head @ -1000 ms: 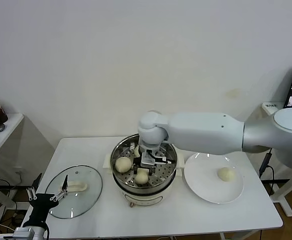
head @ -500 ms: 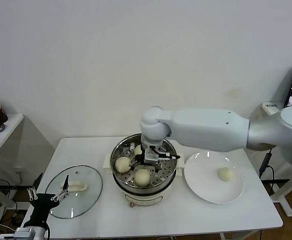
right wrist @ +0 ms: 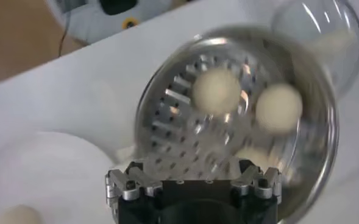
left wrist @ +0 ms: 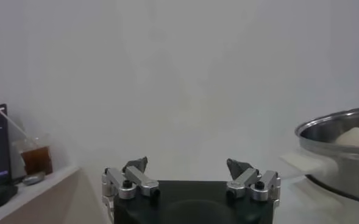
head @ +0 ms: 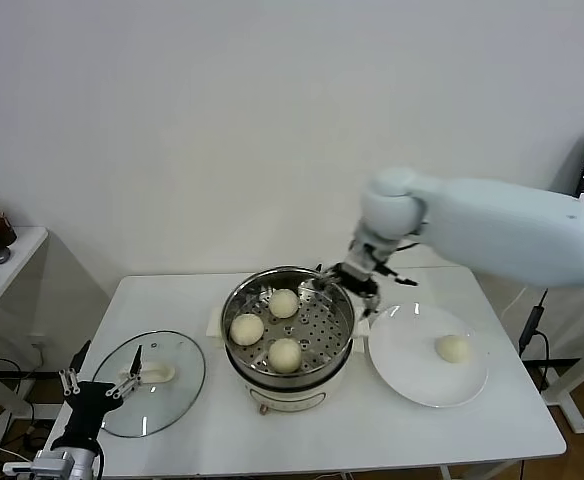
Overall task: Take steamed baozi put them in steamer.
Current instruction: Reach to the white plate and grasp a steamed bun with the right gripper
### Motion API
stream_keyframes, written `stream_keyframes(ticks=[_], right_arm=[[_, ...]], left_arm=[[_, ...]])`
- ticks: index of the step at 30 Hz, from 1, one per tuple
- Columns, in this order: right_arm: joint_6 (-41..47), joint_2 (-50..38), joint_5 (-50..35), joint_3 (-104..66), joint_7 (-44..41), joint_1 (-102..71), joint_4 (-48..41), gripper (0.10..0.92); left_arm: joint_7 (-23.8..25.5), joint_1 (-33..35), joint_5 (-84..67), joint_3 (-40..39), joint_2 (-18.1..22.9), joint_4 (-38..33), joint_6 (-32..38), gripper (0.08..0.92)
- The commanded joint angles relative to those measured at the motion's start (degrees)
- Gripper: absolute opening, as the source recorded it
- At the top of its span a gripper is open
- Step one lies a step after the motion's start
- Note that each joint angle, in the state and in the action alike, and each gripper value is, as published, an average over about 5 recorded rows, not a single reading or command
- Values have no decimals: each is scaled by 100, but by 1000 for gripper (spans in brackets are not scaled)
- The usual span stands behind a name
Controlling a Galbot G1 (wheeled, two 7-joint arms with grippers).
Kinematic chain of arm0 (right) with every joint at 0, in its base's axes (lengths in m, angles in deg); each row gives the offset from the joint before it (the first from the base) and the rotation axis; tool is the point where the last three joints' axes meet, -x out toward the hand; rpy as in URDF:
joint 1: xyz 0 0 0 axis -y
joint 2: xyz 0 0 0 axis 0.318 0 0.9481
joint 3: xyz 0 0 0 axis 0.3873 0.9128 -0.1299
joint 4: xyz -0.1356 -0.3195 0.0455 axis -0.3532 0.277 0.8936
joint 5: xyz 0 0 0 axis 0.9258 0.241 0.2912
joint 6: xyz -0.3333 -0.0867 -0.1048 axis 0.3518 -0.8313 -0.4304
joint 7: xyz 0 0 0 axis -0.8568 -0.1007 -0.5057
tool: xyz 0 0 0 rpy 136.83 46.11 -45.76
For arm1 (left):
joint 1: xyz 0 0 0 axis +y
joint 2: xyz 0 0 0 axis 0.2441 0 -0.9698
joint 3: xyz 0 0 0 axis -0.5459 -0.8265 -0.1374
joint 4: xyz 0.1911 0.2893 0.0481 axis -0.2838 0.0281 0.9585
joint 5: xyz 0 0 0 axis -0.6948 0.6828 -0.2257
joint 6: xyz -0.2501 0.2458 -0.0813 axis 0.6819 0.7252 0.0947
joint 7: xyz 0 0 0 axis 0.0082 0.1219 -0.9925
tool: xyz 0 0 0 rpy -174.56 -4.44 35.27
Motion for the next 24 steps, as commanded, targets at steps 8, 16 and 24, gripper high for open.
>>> stream_keyframes(ticks=[8, 16, 24], right_arm=[[1830, -2846, 1466, -1920, -57, -2510, -232, 823], [1387, -2312, 2105, -3177, 111, -4015, -1336, 823], [1297, -1539, 2477, -3758, 174, -4585, -2049, 823]], left_arm=[[7, -48, 37, -158, -33, 73, 32, 823], [10, -3, 90, -159, 22, 55, 1, 823], [10, 78, 89, -36, 36, 39, -9, 823]])
